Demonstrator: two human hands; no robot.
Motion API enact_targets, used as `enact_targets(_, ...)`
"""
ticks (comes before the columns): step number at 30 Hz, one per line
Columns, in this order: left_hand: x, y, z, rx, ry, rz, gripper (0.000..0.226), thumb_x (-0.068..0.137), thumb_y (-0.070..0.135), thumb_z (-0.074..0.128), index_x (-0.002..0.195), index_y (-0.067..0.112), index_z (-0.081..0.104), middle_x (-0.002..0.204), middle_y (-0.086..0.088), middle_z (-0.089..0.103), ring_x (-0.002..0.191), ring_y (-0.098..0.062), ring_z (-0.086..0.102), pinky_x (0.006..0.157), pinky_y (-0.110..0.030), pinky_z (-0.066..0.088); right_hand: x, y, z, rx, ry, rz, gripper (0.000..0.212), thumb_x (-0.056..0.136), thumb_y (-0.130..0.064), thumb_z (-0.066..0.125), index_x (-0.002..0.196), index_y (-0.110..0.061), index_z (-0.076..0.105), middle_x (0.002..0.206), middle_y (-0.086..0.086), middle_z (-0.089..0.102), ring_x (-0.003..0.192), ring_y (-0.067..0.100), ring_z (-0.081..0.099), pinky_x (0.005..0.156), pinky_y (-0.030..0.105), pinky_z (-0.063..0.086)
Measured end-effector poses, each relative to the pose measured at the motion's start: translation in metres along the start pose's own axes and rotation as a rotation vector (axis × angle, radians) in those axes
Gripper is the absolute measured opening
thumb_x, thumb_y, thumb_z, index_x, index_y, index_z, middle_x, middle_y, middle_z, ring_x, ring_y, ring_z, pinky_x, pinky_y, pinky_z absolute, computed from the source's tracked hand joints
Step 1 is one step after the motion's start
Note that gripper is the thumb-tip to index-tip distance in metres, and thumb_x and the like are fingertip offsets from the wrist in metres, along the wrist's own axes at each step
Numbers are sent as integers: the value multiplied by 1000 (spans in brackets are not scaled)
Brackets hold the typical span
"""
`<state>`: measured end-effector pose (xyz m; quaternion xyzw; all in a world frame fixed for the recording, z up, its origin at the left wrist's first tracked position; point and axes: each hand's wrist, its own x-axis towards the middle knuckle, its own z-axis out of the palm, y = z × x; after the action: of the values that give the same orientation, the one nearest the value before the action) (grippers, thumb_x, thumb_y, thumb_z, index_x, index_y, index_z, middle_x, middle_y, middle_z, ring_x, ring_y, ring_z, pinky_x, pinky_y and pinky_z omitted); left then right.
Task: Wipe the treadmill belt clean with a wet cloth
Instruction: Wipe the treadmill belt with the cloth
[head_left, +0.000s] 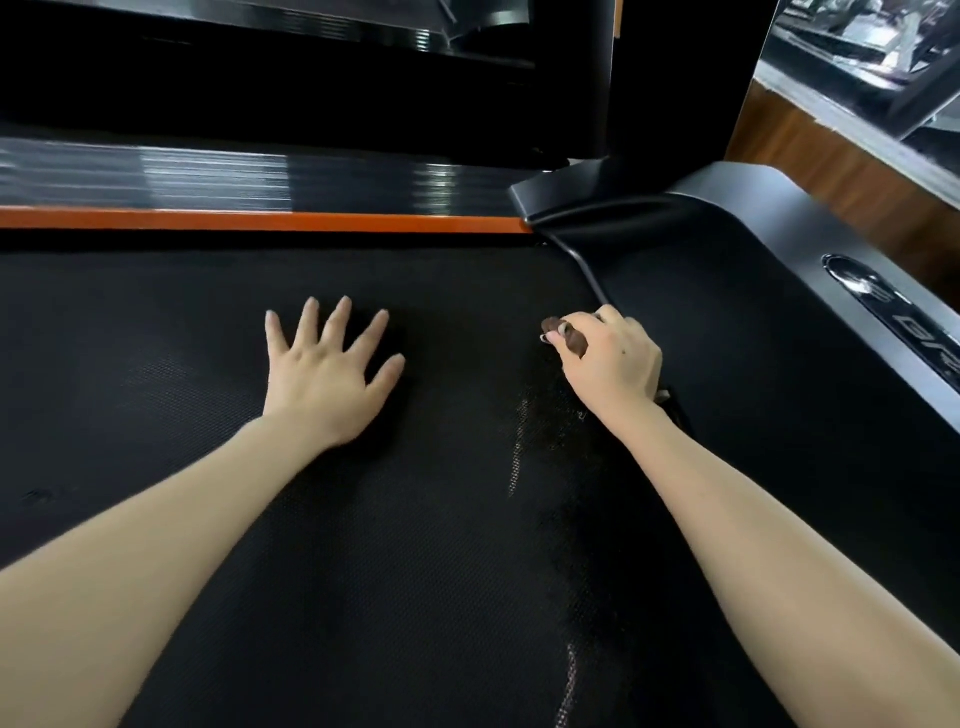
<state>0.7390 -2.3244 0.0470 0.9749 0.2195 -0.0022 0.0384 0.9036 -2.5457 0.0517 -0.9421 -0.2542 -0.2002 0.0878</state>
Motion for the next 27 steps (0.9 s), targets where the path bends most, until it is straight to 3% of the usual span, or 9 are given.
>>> enact_targets(5, 2, -1, 9, -4, 3, 8, 65, 91, 60, 8, 150, 35, 5, 159, -7, 2, 145, -32, -6, 116, -53, -3, 11, -29, -7, 24, -96, 167, 30, 92, -48, 51, 110, -29, 65, 109, 3, 58, 97, 28, 54, 71, 31, 35)
enact_targets(9, 4, -4, 9, -42, 27, 17, 64, 92, 62, 6, 150, 36, 5, 159, -6, 2, 145, -31, -6, 116, -52, -5, -33, -52, -3, 163, 23, -269, 21, 75, -40, 76, 92, -27, 73, 82, 1, 60, 69, 25, 56, 55, 26, 36)
enact_targets(11, 3, -5, 12, -38, 21, 17, 64, 91, 63, 3, 150, 38, 4, 160, -5, 2, 145, -30, -7, 116, -51, -5, -15, -33, -2, 147, 8, -359, 21, 74, -39, 78, 90, -27, 74, 79, 1, 60, 66, 26, 56, 53, 28, 41)
enact_targets(15, 4, -4, 12, -38, 37, 3, 78, 79, 67, -9, 150, 38, 5, 159, -5, 4, 145, -30, -5, 116, -51, -4, 52, -6, 7, -149, -57, 77, 24, 90, -41, 57, 107, -26, 67, 106, 6, 57, 93, 30, 53, 68, 33, 37)
enact_targets(17, 4, -3, 12, -27, 25, -1, 79, 77, 66, -9, 150, 38, 4, 159, -5, 2, 145, -30, -6, 116, -51, -4, 57, -24, 12, -113, -106, 191, 29, 94, -44, 49, 112, -27, 64, 116, 5, 54, 101, 28, 50, 73, 34, 36)
enact_targets(19, 4, -2, 11, -30, 13, -1, 75, 80, 64, -5, 150, 38, 3, 160, -5, 1, 145, -30, -7, 116, -51, -5, 38, -56, 11, -10, -108, 86, 31, 93, -47, 50, 110, -27, 66, 112, 5, 57, 98, 30, 52, 71, 34, 37)
enact_targets(23, 4, -4, 11, -34, 12, 6, 78, 77, 65, -9, 150, 38, 1, 160, -4, 0, 145, -29, -9, 116, -51, -6, 5, -68, 10, 159, -15, -310, 21, 80, -39, 72, 95, -24, 73, 85, 4, 61, 71, 27, 56, 55, 28, 37)
enact_targets(25, 3, -4, 12, -48, 34, 8, 82, 74, 65, -13, 150, 38, 3, 160, -4, 1, 145, -29, -8, 116, -50, -6, 34, -46, 15, 52, -28, -259, 22, 83, -40, 67, 98, -25, 71, 92, 5, 61, 78, 31, 57, 59, 32, 41)
enact_targets(27, 3, -3, 12, -58, 46, 1, 83, 73, 65, -14, 150, 38, 4, 160, -4, 3, 146, -29, -7, 116, -50, -5, 66, -30, 22, -125, -84, -27, 26, 92, -41, 54, 110, -25, 65, 108, 6, 57, 94, 31, 54, 69, 35, 41)
